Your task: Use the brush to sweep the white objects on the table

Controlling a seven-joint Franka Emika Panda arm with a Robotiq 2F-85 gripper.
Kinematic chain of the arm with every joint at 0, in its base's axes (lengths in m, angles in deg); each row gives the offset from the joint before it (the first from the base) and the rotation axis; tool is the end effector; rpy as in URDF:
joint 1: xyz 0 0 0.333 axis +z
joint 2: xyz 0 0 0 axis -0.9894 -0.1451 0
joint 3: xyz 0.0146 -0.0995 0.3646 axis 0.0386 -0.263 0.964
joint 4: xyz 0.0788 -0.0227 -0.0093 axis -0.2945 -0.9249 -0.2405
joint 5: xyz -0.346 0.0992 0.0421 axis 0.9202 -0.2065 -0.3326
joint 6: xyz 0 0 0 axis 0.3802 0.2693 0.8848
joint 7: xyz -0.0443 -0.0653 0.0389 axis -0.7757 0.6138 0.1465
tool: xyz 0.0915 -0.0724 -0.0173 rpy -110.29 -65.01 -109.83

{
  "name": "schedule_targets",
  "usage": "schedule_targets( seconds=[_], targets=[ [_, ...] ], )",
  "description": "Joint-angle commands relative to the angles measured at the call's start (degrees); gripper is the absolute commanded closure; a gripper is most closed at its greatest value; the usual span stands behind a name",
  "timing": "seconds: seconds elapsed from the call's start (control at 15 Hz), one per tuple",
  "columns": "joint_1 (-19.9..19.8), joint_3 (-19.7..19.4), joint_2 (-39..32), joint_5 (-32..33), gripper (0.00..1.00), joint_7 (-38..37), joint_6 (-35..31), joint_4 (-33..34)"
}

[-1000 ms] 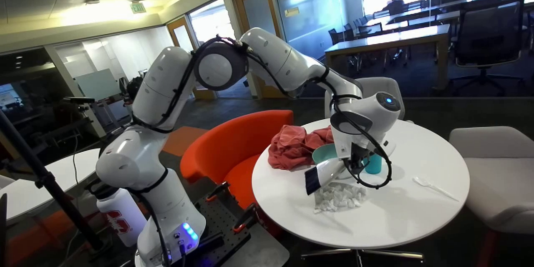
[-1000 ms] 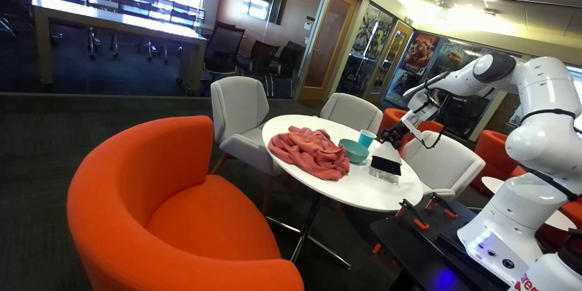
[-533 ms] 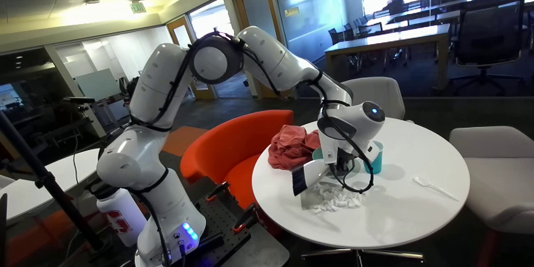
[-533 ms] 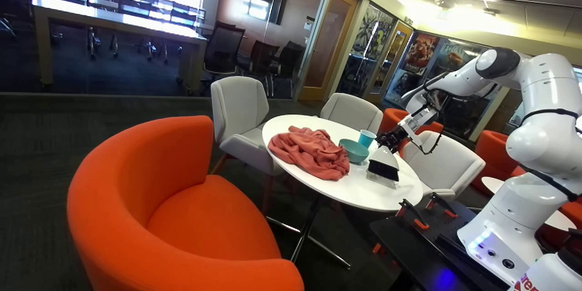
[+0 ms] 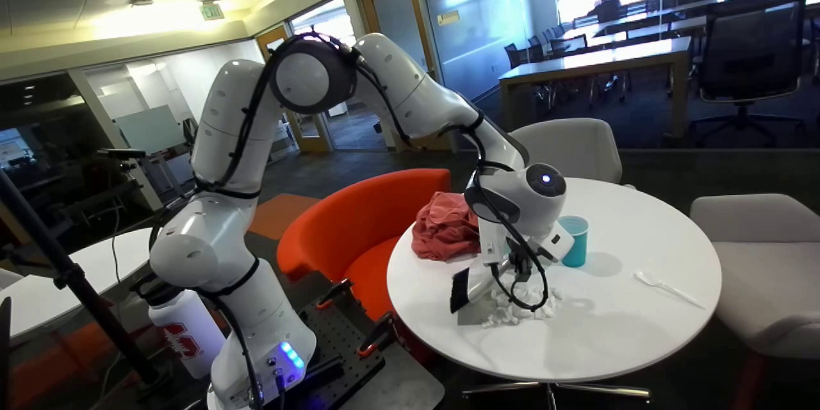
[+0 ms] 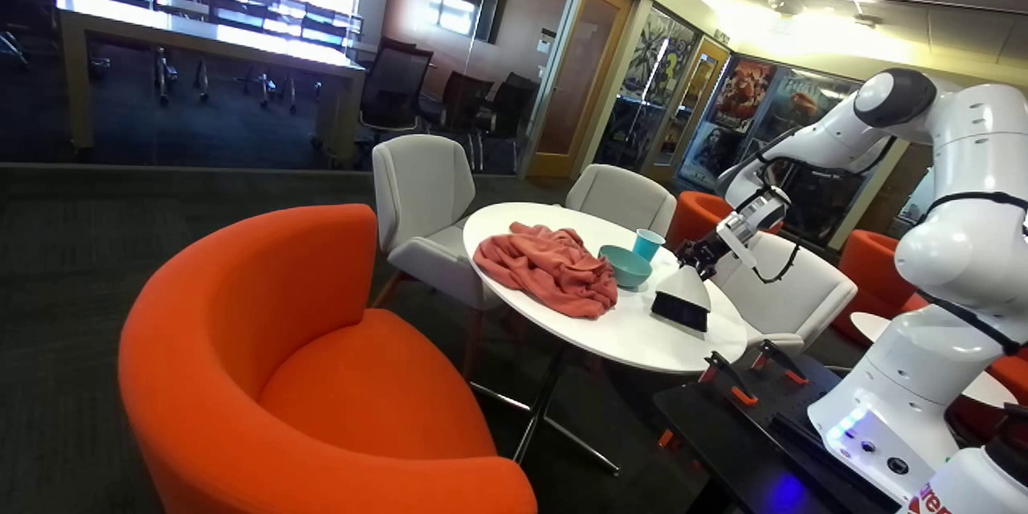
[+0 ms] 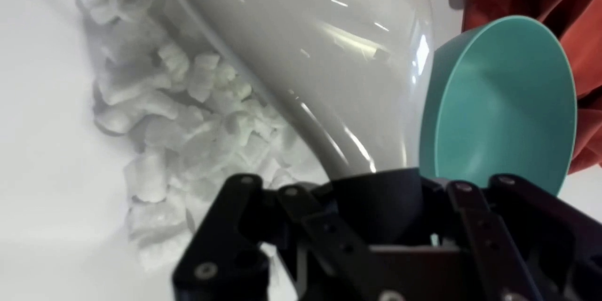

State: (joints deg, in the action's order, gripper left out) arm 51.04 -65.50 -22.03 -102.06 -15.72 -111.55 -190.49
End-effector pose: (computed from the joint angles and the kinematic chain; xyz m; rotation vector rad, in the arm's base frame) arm 0.5181 -0.3047 0.1808 -2.4295 1.0455 -0.0469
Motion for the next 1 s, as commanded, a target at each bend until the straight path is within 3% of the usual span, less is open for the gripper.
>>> schedule_targets(
  seconds=[0.0, 0.33, 0.93],
  targets=[
    [1.63, -0.41, 2.49, -5.01, 1.00, 2.90, -5.43, -3.80],
    [2.38, -1.16, 2.08, -7.28, 1.00, 3.07, -8.84, -4.08],
    [1.97, -5.04, 0.08, -5.85, 1.00, 0.43, -13.36, 0.30]
  ],
)
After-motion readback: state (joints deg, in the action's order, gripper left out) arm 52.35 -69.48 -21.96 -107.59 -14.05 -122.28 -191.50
